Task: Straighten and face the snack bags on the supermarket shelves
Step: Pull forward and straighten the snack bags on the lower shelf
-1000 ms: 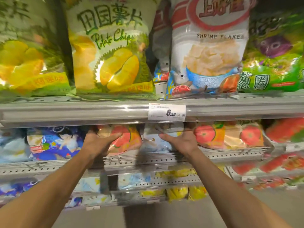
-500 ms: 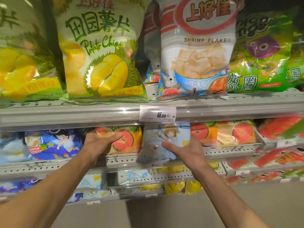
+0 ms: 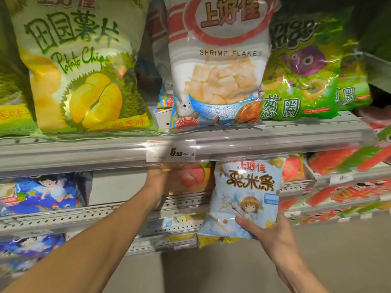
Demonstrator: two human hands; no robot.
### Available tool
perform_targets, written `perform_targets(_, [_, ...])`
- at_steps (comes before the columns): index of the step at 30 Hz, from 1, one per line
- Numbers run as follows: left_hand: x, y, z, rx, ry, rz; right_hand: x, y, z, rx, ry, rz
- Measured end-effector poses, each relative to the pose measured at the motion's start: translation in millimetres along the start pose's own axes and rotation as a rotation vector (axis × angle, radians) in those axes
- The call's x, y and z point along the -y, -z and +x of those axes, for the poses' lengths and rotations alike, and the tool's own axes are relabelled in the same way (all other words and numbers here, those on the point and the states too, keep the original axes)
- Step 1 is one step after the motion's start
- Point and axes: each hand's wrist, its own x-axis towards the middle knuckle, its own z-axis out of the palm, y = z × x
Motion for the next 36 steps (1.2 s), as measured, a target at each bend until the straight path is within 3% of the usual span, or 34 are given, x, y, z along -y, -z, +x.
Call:
perform_targets(3, [3.0, -8.6, 4.5, 0.172, 0.11, -0.28, -3.2, -1.1, -4.8, 0.026, -0.002, -0.002])
perform_targets(6, [13.4, -1.9, 15.2, 0.397, 0.071, -0.134, -4.3, -11.5, -10.2, 0.051, 0.014, -0.022])
perform_targets(9, [19.8, 12.0, 17.0, 0.728, -0.018, -0.244, -0.9, -28.0, -16.7, 0.075, 0.028, -0.044])
perform_targets(11, [22.8, 25.1, 15.1, 0.561, -0.081, 0.097, 3.2, -41.9, -22.0, 0.091, 0.039, -0.055])
perform_targets(13, [27.2, 46.1, 6.8, 0.159, -0.253, 0.603, 7.6, -58.0, -28.5, 0.102, 0.048, -0.07])
perform_targets(14, [28.9, 57.1, -4.1, 0.057, -0.301, 0.713, 9.2, -67.2, -32.3, 0.103, 0.048, -0.072])
perform_targets(18, [37.7, 118.5, -57.6, 0.013, -0.442, 0.819, 14.9, -116.0, -51.5, 0.082, 0.049, -0.098])
perform_targets(22, [53.7, 201.8, -99.6, -0.003, -0.61, 1.137, 20.6, -173.9, -65.5, 0.085, 0.047, -0.128])
perform_targets(28, [47.3, 294.1, -108.3, -0.012, -0.514, 1.526, 43.7, -246.1, -53.5, 0.081, 0.124, -0.138])
perform_targets(32, [47.9, 309.0, -98.5, -0.017, -0.463, 1.687, 53.5, -277.9, -20.1, 0.066, 0.158, -0.214])
perform_targets(36, [52.6, 306.2, -94.4, -0.018, -0.449, 1.686, 48.6, -293.1, 11.7, 0.102, 0.069, -0.333])
